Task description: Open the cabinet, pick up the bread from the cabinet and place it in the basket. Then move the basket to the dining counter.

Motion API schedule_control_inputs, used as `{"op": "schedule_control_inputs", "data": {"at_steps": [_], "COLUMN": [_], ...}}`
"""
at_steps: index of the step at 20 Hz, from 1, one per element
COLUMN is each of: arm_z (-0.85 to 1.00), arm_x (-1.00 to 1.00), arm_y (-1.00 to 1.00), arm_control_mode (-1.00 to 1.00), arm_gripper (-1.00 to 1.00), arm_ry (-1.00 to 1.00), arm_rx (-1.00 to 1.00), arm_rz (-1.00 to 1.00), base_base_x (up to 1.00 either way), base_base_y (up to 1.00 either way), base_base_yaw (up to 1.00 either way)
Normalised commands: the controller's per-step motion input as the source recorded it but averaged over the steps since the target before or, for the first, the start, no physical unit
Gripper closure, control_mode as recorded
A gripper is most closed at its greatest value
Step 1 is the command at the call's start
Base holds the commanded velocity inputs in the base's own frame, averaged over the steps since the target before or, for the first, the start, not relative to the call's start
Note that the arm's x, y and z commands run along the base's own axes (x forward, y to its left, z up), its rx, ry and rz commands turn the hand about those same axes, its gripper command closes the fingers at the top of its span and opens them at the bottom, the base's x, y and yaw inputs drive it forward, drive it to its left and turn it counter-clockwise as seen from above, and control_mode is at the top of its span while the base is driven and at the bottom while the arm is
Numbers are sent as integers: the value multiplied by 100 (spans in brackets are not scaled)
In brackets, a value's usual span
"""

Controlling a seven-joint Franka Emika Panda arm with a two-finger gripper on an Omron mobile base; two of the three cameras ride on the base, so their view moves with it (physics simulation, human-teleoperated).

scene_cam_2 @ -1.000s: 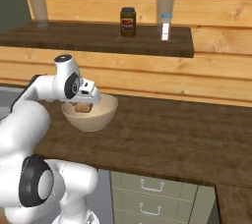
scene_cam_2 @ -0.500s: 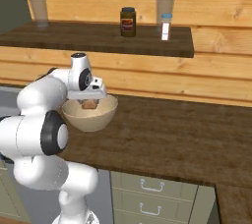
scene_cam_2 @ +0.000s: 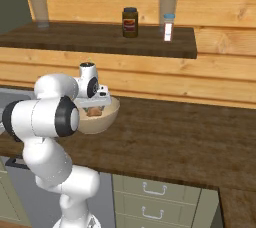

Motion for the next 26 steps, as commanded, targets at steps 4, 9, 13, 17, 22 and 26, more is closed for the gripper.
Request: {"op": "schedule_control_inputs", "data": {"at_steps": [4,9,13,17,22,26], "arm_z": [-39,-27,-11,-2,0,2], "arm_x": [17,11,6,1,0,-1], "arm_y": [1,0,7,8,0,0], "arm_control_mode": [-100,-100,-100,-100,-100,-100], "arm_gripper": [100,100,-100,-100,-100,-100], "arm_ry": [3,2,0,0,0,-2], "arm_rx": [0,0,0,0,0,1], "arm_rz": [10,8,8,3,0,0], "base_base_x": [0,0,0,0,0,0], "base_base_y": [0,0,0,0,0,0], "base_base_yaw": [0,0,0,0,0,0]}}
